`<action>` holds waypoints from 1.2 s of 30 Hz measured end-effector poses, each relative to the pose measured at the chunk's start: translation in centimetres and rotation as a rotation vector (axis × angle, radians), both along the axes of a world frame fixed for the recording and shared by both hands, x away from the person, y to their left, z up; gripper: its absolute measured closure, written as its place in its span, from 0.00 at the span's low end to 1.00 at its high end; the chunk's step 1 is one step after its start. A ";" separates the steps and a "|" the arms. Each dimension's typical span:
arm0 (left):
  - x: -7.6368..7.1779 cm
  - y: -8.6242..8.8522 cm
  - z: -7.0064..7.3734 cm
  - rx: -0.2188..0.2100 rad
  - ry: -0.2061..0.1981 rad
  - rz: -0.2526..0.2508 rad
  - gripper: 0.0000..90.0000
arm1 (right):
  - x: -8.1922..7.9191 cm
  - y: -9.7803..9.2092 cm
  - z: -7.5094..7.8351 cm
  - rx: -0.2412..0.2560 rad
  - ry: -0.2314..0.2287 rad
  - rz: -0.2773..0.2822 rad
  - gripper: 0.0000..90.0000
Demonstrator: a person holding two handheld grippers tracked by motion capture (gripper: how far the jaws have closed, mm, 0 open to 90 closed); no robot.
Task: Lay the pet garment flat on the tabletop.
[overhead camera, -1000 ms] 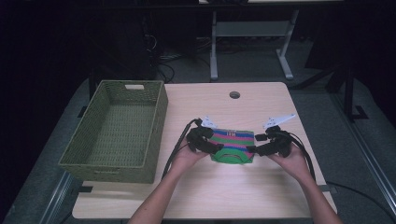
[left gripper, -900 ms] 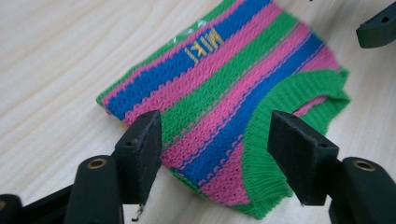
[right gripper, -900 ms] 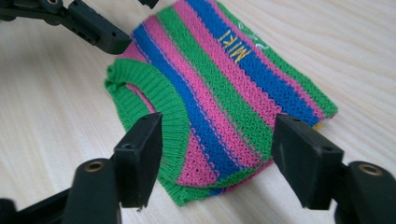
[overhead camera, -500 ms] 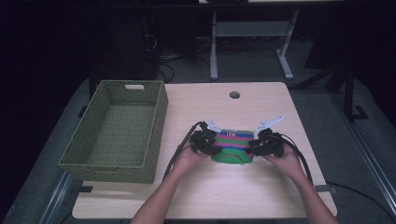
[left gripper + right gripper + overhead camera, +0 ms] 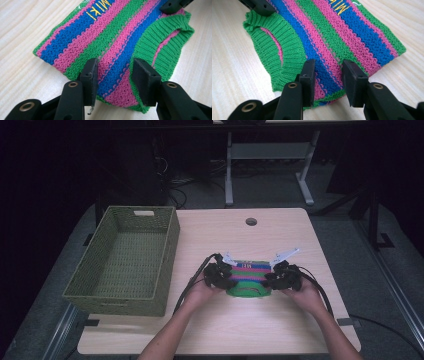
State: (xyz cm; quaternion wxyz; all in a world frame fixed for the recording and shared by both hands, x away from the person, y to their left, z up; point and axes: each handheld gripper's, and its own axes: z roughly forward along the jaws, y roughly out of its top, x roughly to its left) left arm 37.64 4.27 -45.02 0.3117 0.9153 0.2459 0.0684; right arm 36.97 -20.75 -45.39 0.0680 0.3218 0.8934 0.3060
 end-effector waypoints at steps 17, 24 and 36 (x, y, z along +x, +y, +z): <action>-3.0 1.1 0.1 -0.001 0.013 -0.073 0.57 | -2.6 0.5 0.2 0.004 0.026 0.036 0.71; -4.4 1.4 0.1 0.000 0.024 -0.116 0.54 | -4.2 0.4 0.2 0.022 0.041 0.056 0.67; -6.8 2.1 -0.2 -0.044 0.023 -0.147 0.51 | -7.0 0.3 -0.1 0.053 0.017 0.079 0.62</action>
